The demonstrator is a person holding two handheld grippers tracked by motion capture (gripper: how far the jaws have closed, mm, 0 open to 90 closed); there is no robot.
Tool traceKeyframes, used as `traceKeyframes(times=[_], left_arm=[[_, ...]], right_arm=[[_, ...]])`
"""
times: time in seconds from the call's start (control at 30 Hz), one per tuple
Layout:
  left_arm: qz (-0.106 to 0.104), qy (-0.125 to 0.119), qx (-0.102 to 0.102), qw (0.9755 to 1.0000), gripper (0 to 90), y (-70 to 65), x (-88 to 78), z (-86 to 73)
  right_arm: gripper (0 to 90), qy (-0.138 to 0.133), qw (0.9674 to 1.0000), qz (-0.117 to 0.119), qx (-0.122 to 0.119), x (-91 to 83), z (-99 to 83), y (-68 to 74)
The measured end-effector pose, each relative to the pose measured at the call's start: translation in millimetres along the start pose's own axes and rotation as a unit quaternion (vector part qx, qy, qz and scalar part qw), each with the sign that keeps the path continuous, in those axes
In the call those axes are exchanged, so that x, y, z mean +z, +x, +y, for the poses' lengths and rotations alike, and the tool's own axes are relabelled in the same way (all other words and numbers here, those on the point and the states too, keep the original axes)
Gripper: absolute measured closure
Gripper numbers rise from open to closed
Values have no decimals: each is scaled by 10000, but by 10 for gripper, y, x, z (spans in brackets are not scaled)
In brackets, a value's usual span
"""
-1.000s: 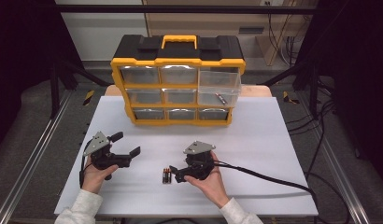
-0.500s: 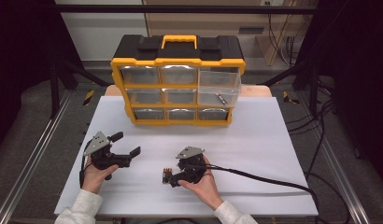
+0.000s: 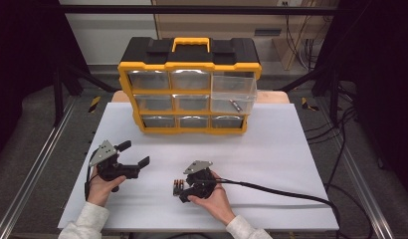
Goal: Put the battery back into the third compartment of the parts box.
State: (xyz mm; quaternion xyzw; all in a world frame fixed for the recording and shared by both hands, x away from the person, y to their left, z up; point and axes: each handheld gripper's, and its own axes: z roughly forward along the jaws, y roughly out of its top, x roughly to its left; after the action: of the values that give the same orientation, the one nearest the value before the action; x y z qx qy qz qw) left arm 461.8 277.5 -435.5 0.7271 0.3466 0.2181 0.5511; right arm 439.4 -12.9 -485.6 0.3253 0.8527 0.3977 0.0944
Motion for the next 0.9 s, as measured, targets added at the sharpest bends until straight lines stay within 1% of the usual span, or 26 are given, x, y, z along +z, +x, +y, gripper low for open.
traceKeyframes(times=[0.1, 0.3, 0.43, 0.63, 0.73, 0.8, 0.83, 0.87, 0.9], left_arm=[[-1, -7, 3, 10000, 18, -2, -2, 2], [1, -17, 12, 10000, 18, 0, -5, 4], [0, -14, 14, 10000, 18, -2, -3, 4], [4, -27, 9, 10000, 18, -1, -6, 5], [6, -26, 5, 10000, 19, 0, -6, 5], [4, -25, 5, 10000, 19, 0, -6, 4], [5, -27, 6, 10000, 18, 0, -6, 5], [5, -28, 7, 10000, 19, 0, -6, 5], [4, -28, 7, 10000, 18, 0, -7, 5]], right_arm=[[265, 8, 10000, 14, -27, -1, -4, 2], [452, 89, 9999, 92, -87, -31, -12, 17], [527, 153, 9998, 137, -48, -33, -16, 23], [598, 178, 9998, 52, -75, -41, -15, 16], [647, 180, 9998, -7, -91, -43, -17, 17], [685, 193, 9997, -27, -152, -49, -18, 6], [703, 218, 9997, -45, -99, -53, -17, 11], [723, 210, 9997, -56, -125, -52, -17, 7], [745, 230, 9997, -76, -69, -54, -15, 12]])
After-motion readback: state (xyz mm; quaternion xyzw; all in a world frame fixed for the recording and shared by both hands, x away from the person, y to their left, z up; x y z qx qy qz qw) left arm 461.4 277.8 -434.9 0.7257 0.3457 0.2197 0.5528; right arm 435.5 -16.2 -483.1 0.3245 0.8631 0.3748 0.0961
